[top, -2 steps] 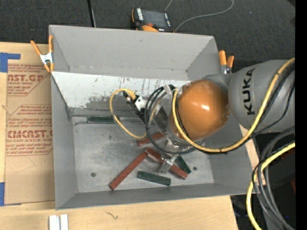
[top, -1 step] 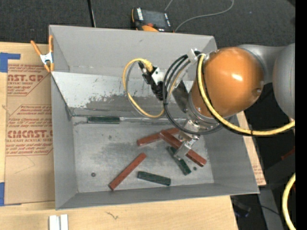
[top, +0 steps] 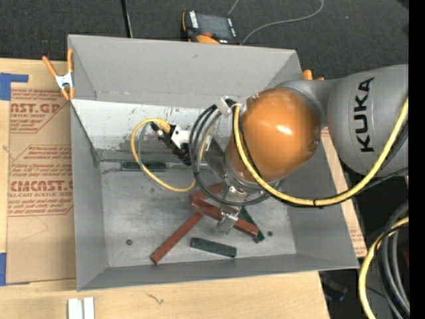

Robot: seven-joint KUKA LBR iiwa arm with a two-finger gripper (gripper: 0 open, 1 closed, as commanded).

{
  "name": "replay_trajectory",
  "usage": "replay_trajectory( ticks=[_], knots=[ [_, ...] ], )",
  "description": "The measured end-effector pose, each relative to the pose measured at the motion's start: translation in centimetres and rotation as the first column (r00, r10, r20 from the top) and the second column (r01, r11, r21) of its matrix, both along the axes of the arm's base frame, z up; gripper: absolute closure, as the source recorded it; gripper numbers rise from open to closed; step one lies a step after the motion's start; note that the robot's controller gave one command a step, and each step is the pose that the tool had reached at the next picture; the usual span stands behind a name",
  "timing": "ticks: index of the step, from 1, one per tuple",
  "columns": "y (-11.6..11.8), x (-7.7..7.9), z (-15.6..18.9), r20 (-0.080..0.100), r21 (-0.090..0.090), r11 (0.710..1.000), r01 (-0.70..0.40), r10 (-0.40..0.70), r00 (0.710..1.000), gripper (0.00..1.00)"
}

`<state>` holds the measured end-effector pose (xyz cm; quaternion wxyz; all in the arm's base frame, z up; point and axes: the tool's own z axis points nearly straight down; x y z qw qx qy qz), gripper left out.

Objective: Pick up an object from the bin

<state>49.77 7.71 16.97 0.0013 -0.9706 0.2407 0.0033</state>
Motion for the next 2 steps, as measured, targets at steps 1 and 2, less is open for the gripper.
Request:
replay_trajectory(
  ticks=[1,2],
  knots=[
    [-3.0,2.9,-1.4,0.002,-0.002,0.970,-0.242,0.242,0.970,1.00],
    [-2.0,1.1,7.1,0.010,-0.003,0.964,-0.267,0.267,0.964,1.00]
  ],
)
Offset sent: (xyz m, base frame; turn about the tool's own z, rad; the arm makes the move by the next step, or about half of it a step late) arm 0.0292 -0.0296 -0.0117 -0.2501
